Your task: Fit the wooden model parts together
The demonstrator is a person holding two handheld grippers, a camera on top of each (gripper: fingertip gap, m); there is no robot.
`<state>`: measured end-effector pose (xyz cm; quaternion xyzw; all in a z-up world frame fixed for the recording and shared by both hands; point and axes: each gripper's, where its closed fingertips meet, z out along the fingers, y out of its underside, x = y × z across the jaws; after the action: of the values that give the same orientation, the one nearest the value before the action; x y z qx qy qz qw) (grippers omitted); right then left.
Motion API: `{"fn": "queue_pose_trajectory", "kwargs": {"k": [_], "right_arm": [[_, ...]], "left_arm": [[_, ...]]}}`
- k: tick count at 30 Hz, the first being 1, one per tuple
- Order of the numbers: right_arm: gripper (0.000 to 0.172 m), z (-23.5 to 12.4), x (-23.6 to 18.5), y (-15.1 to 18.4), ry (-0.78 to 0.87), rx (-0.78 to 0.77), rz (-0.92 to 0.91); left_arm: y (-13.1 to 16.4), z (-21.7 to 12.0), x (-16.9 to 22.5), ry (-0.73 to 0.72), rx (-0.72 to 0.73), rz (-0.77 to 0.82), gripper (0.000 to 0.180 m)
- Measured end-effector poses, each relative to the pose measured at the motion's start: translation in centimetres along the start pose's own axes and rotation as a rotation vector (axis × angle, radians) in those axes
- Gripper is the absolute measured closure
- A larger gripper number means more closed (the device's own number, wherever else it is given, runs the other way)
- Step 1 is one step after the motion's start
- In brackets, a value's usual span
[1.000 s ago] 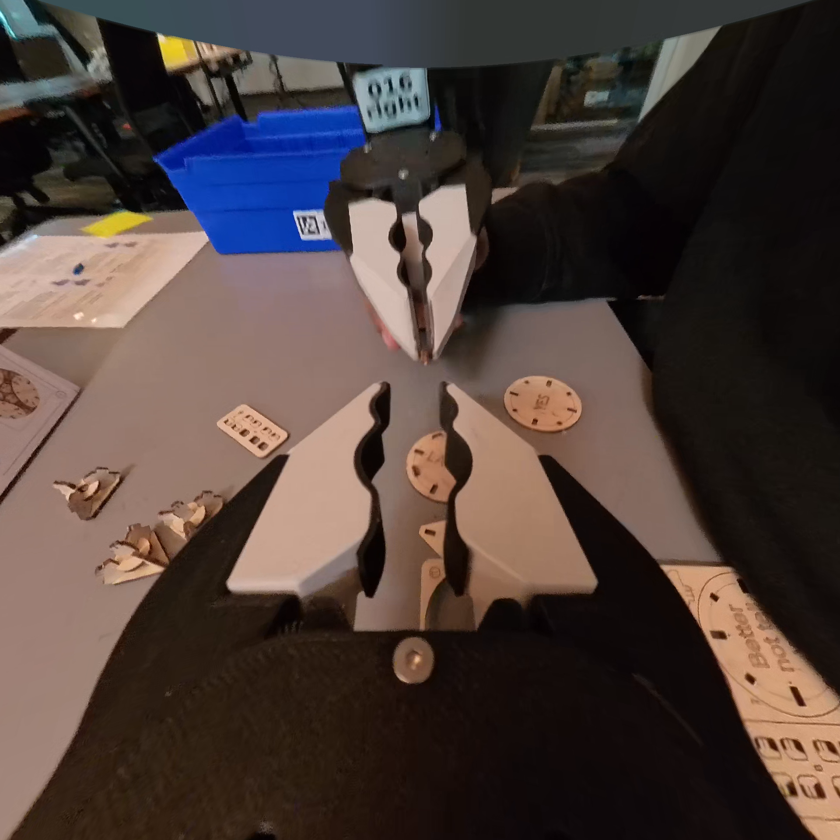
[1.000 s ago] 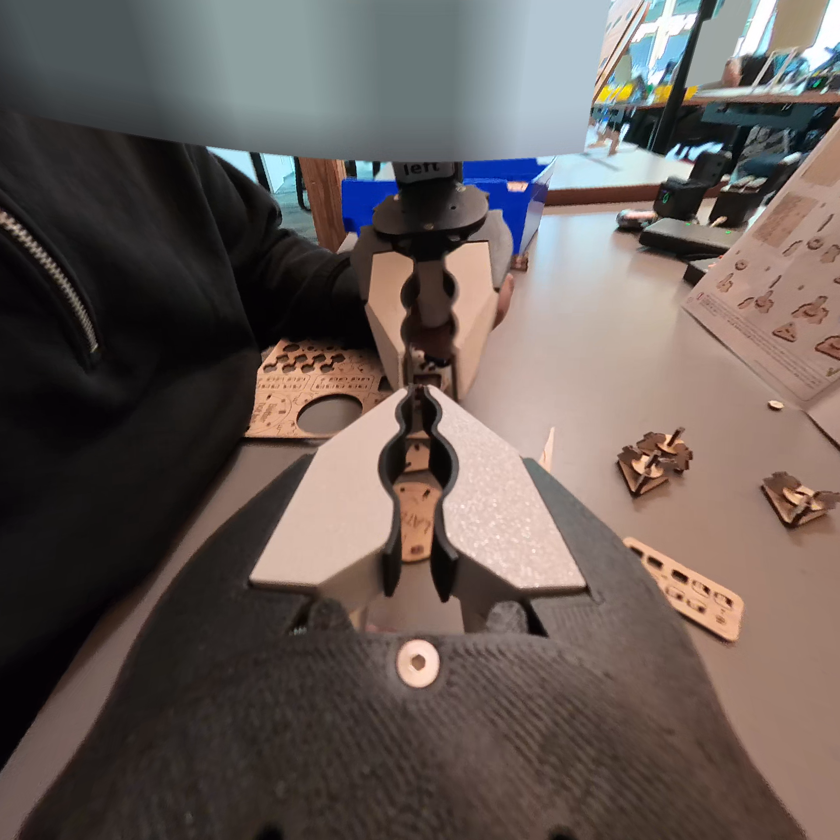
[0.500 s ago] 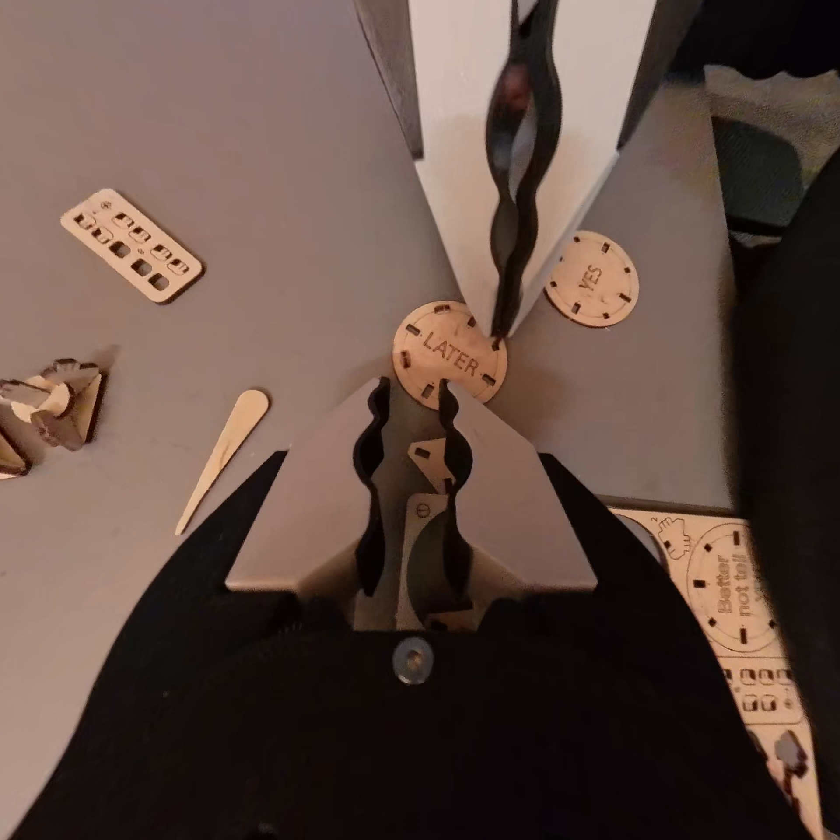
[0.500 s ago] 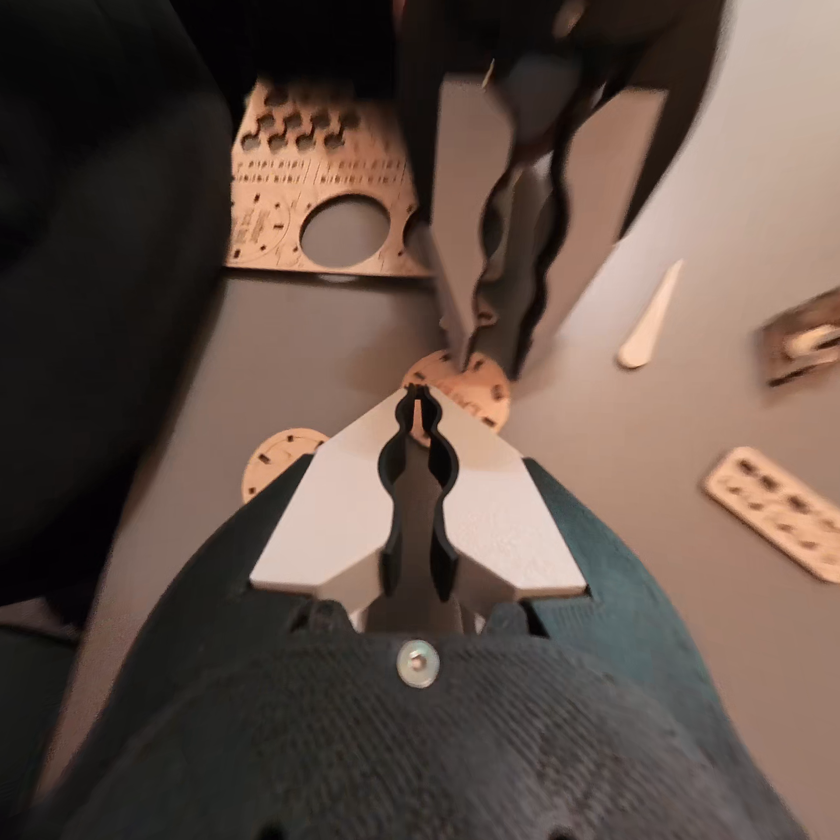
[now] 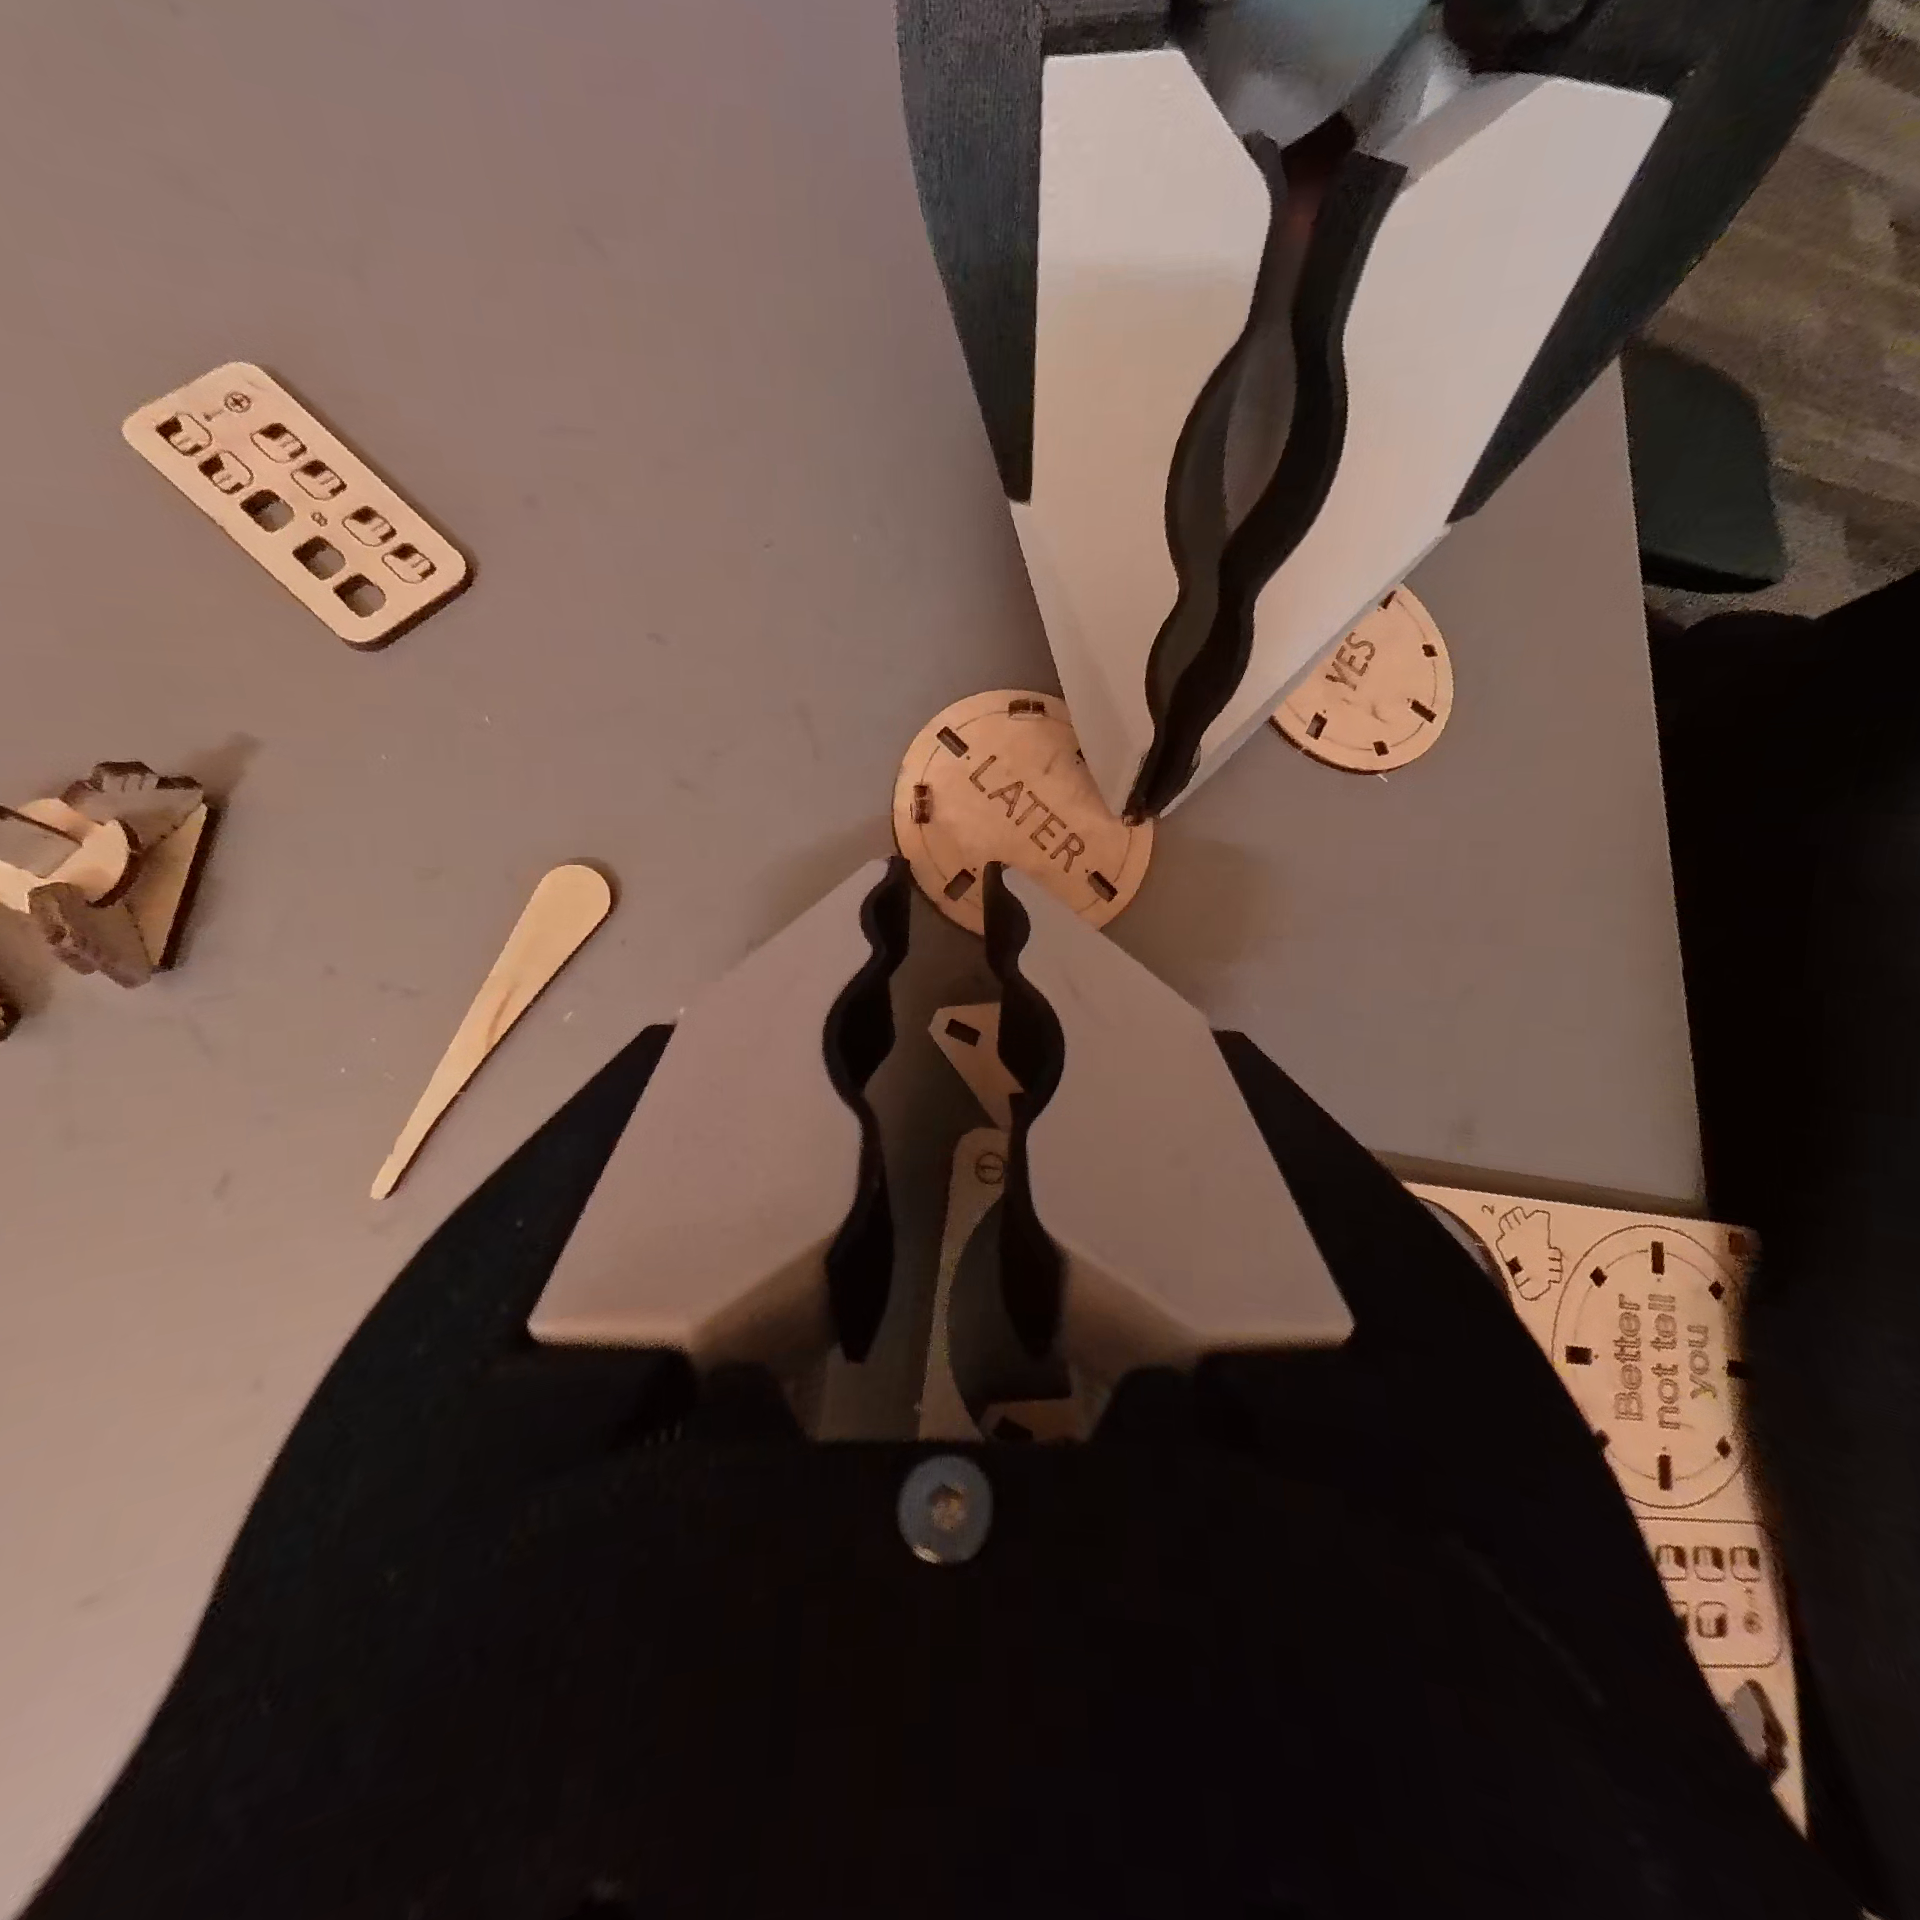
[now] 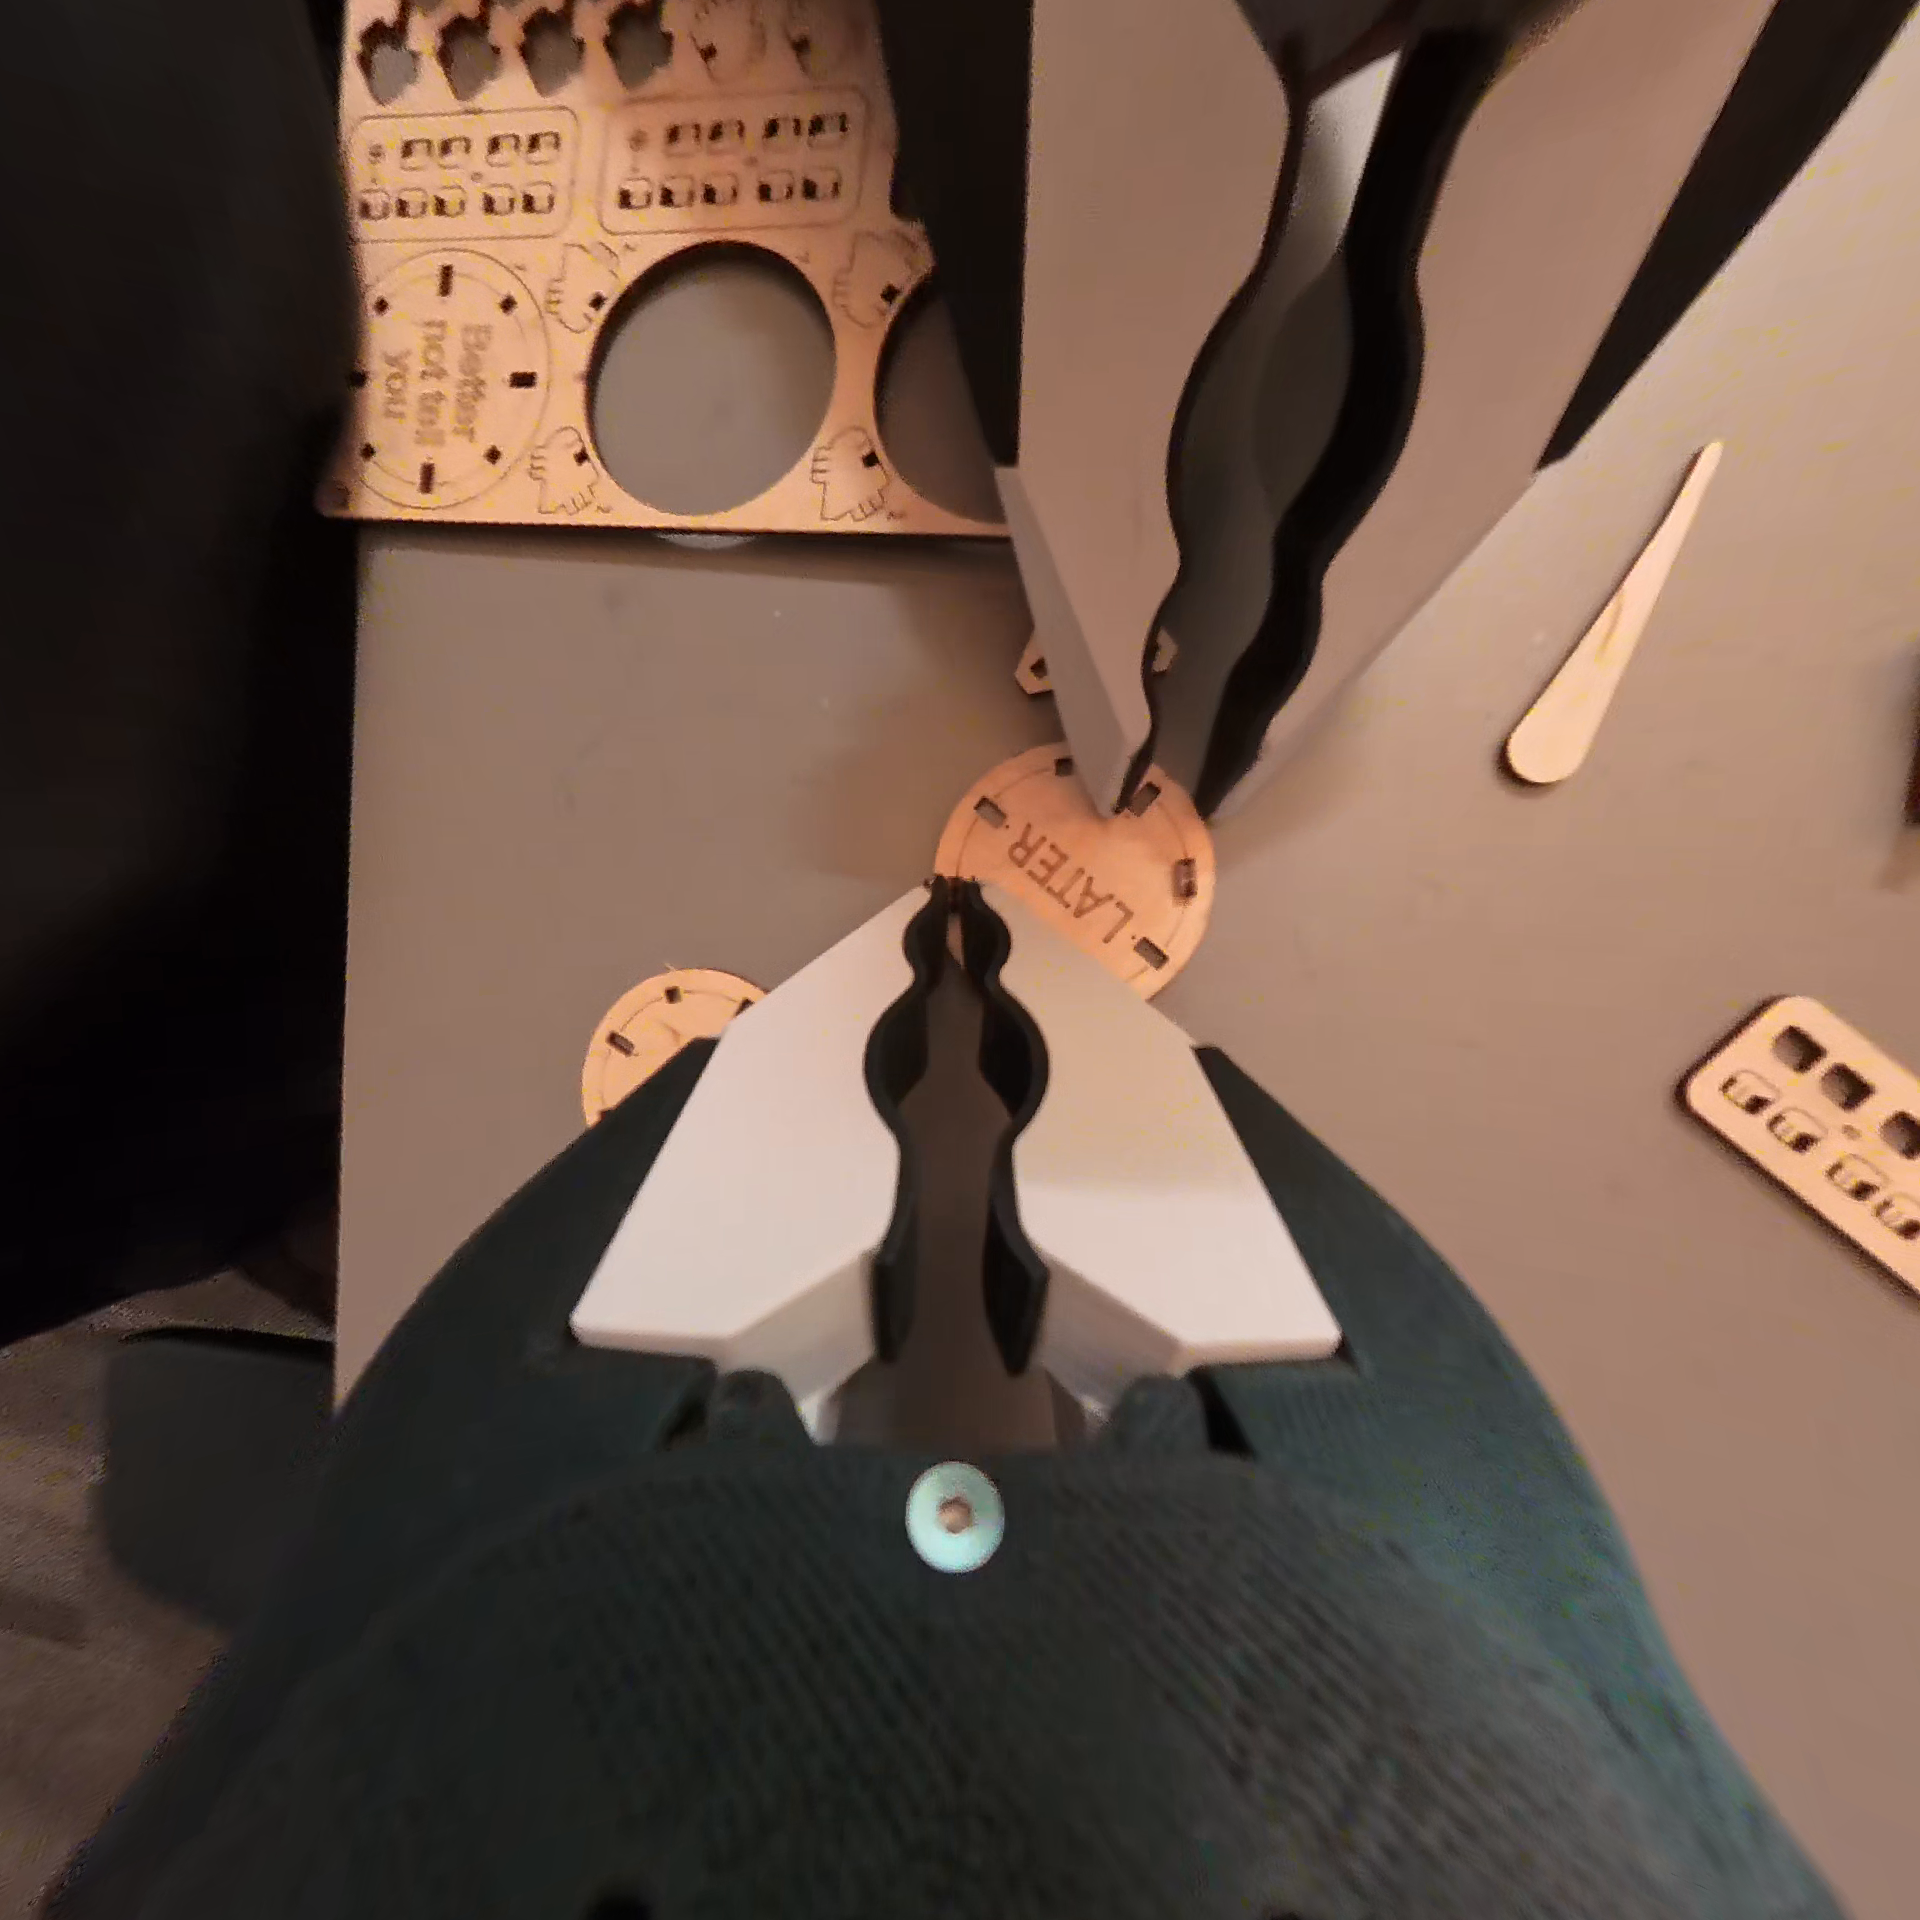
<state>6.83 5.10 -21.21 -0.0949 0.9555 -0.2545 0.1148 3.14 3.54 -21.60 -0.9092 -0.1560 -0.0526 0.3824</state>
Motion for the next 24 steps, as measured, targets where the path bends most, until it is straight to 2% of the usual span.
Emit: {"fn": "queue_pose_trajectory", "kwargs": {"k": [15,21,24], "right_arm": [[0.171,0.13,0.1,0.21,0.118,-0.363,-0.065],[0.171,0.24,0.18,0.4,0.118,-0.44,-0.103],[0.171,0.26,0.25,0.38,0.132,-0.416,-0.084]], "left_arm": [[-0.01,-0.02,-0.26,-0.004,0.003,-0.035,0.175],[-0.01,-0.03,-0.26,0.006,0.007,-0.061,0.175],[-0.01,-0.02,-0.27,0.003,0.007,-0.058,0.175]]}}
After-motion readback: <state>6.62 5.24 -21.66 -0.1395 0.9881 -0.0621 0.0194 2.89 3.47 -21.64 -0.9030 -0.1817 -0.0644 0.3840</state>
